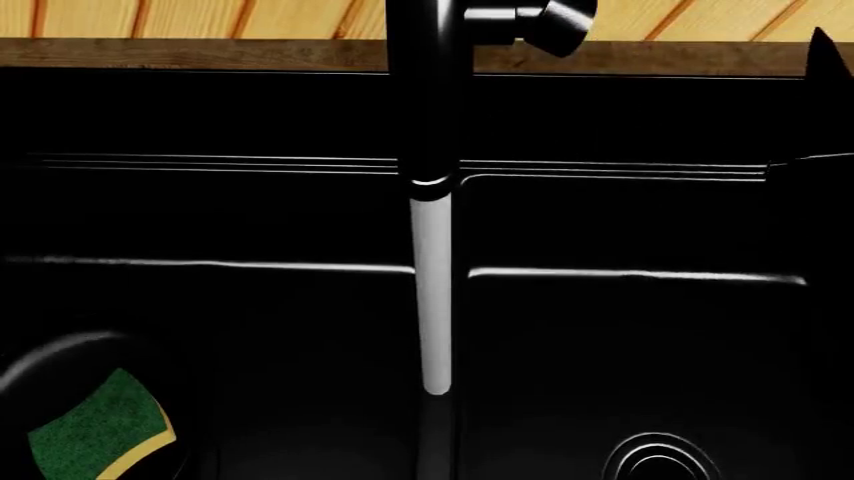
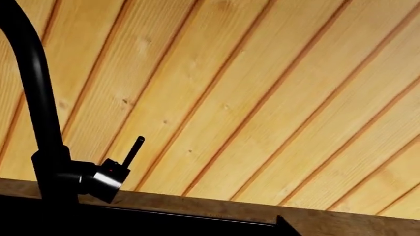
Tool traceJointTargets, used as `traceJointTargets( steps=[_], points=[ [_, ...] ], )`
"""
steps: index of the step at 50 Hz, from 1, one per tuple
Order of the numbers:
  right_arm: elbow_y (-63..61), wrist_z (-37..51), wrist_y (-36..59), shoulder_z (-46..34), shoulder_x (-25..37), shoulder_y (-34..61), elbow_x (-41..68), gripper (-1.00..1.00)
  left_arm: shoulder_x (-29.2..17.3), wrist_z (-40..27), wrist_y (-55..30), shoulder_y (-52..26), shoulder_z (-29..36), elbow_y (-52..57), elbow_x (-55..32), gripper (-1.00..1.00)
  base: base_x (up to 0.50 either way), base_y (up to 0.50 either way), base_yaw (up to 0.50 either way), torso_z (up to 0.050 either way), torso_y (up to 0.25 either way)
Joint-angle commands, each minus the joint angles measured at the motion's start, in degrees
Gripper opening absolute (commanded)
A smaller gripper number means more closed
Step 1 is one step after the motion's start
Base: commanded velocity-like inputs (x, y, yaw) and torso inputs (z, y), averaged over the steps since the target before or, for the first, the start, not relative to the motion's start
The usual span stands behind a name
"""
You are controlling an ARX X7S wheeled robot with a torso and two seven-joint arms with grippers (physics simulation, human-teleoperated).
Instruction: Pick the pan and sponge and place them into the sink. Then turn on the water.
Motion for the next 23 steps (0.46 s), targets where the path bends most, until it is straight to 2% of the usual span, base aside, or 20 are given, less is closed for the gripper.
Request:
traceJointTargets(
  steps=[1,15,23],
  points=[
    [-1.22,-0.76,-4.16,1.61,-0.06,-3.33,-3.18,1.0,-1.65,-1.35,-2.13,-4.42,-0.18,-0.78,-2.52,1.0,0.0,0.0,0.0,0.0,0.0],
    [-1.59,0.8,-5.64,2.12,-0.44,-4.05,-5.71,1.0,-4.04,-4.23,-3.17,-6.4,-1.67,0.33,-6.6,1.0,0.0,0.0,0.0,0.0,0.0],
    [-1.75,2.92,-4.63,2.02,-0.34,-3.76,-5.7,1.0,-6.89,-5.56,-3.74,-6.72,-3.37,1.09,-9.49,1.0,0.0,0.0,0.0,0.0,0.0]
  ],
)
